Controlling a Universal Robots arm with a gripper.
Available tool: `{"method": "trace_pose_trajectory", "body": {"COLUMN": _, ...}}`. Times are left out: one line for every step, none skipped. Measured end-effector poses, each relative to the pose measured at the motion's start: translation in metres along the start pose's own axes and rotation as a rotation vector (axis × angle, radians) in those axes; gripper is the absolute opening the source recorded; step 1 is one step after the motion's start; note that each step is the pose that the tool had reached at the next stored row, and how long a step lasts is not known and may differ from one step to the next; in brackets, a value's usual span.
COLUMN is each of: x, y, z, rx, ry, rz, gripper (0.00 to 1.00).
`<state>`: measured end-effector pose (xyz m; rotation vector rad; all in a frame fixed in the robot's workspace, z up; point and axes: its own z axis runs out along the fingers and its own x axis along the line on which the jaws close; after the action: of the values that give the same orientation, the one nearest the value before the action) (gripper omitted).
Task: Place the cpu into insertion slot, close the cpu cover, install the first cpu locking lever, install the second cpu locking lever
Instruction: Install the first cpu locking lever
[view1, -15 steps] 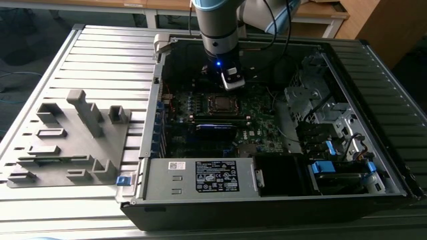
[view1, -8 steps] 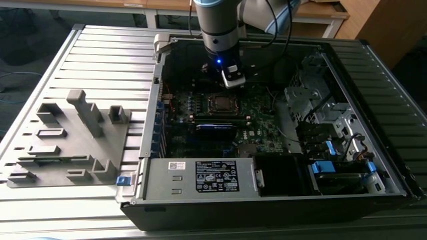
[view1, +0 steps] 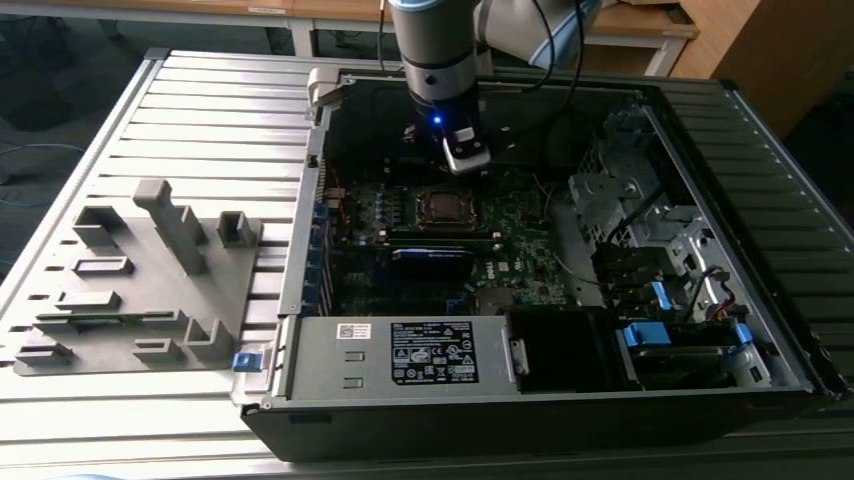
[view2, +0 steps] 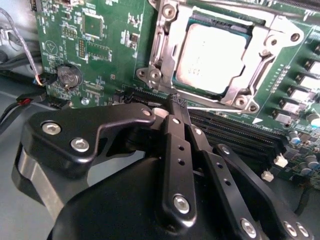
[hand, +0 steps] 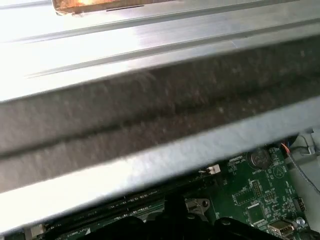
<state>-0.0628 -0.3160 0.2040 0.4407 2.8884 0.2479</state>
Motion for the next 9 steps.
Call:
{"method": "trace_pose_trajectory", "body": {"x": 0.0004, "y": 0.0008, "z": 0.0001, "rx": 0.0001, "ry": 0.0000, "rz": 0.000, "gripper": 0.11}}
{"method": "trace_pose_trajectory", "body": {"x": 0.0007, "y": 0.0016, "z": 0.0003, "rx": 0.0000, "ry": 0.0000, "rz": 0.000, "gripper": 0.11}}
{"method": "trace_pose_trajectory", "body": {"x": 0.0009, "y": 0.0022, "z": 0.0003, "rx": 0.0001, "ry": 0.0000, "rz": 0.000, "gripper": 0.11}}
{"method": "trace_pose_trajectory", "body": {"x": 0.0012, "y": 0.0027, "z": 0.0005, "rx": 0.0000, "ry": 0.0000, "rz": 0.000, "gripper": 0.11}}
{"method": "trace_pose_trajectory", "body": {"x": 0.0013, "y": 0.0030, "z": 0.0005, "rx": 0.0001, "ry": 0.0000, "rz": 0.000, "gripper": 0.11}}
{"method": "trace_pose_trajectory", "body": {"x": 0.0013, "y": 0.0030, "z": 0.0005, "rx": -0.0002, "ry": 0.0001, "rz": 0.000, "gripper": 0.11}}
{"method": "trace_pose_trajectory", "body": {"x": 0.0013, "y": 0.0031, "z": 0.0005, "rx": -0.0003, "ry": 0.0001, "rz": 0.000, "gripper": 0.11}}
{"method": "trace_pose_trajectory", "body": {"x": 0.0013, "y": 0.0031, "z": 0.0006, "rx": -0.0006, "ry": 0.0003, "rz": 0.000, "gripper": 0.11}}
{"method": "trace_pose_trajectory", "body": {"x": 0.0014, "y": 0.0031, "z": 0.0006, "rx": -0.0015, "ry": 0.0005, "rz": 0.000, "gripper": 0.11}}
